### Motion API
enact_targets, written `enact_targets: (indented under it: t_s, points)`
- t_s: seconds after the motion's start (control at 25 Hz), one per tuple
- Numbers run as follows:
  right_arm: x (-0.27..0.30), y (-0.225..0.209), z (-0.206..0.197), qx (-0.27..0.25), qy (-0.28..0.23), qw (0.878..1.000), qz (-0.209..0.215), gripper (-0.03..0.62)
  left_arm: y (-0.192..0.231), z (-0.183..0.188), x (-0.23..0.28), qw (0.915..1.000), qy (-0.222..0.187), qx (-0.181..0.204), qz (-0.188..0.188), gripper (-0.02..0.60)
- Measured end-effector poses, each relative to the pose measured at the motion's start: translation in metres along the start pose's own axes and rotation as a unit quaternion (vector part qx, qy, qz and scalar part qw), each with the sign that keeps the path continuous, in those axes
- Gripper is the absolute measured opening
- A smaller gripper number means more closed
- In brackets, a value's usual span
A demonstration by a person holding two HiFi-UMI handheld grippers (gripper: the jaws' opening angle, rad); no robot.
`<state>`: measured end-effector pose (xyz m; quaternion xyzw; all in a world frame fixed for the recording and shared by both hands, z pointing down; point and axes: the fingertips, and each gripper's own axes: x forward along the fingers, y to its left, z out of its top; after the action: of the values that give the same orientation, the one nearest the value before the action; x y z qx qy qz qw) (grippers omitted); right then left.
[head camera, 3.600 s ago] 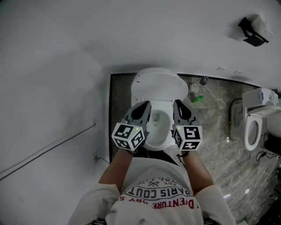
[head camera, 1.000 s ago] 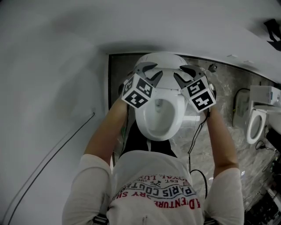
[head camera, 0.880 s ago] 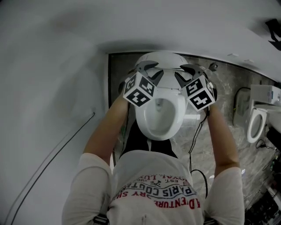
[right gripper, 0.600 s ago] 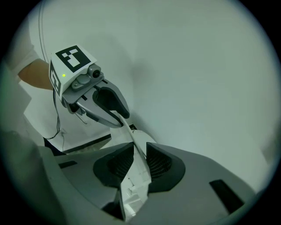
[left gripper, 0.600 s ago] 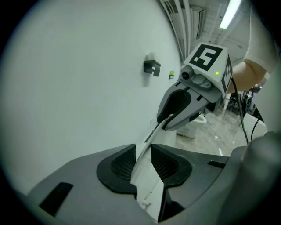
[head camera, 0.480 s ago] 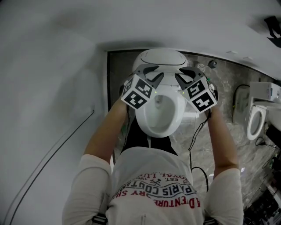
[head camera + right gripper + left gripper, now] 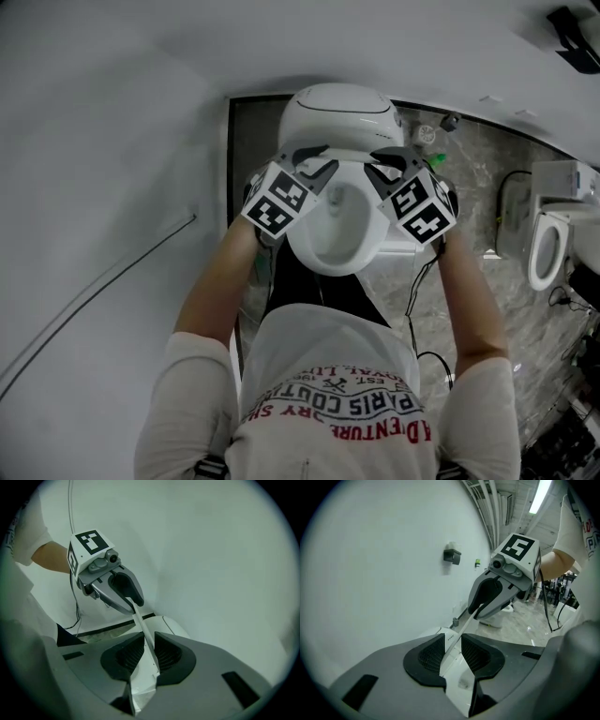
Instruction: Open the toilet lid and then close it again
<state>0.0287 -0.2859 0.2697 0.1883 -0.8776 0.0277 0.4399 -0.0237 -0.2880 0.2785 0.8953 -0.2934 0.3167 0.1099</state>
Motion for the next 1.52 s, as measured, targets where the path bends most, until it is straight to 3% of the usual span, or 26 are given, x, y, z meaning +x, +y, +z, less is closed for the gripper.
enact_targets:
  t_s: [0.6, 0.84, 1.0, 1.12, 1.32, 1.52]
  points:
    - [-0.015, 0.136, -0.049, -0.046, 0.043, 0.997, 0.034, 0.067, -0.110, -0.080, -0.042, 0.9991, 0.033, 0.024, -0.011, 0.121]
    - [-0.007, 0.189, -0.079, -0.044, 0.072, 0.996, 0.029, 0.069, -0.155, -0.125, -0.047, 0.9958, 0.051, 0.071, -0.027, 0.123]
    - [0.005, 0.214, -0.094, -0.049, 0.084, 0.995, 0.020, 0.069, -0.174, -0.147, -0.050, 0.9955, 0.048, 0.078, -0.026, 0.121]
    - [0.004, 0.228, -0.105, -0.026, 0.099, 0.995, 0.020, 0.074, -0.196, -0.153, -0.050, 0.9918, 0.060, 0.106, -0.038, 0.113]
    - [0.009, 0.258, -0.129, -0.015, 0.123, 0.991, 0.058, 0.083, -0.226, -0.179, -0.042, 0.9827, 0.111, 0.129, -0.073, 0.107]
    - [0.024, 0.284, -0.153, -0.012, 0.131, 0.986, 0.101, 0.101, -0.248, -0.211, -0.032, 0.9776, 0.138, 0.116, -0.109, 0.110]
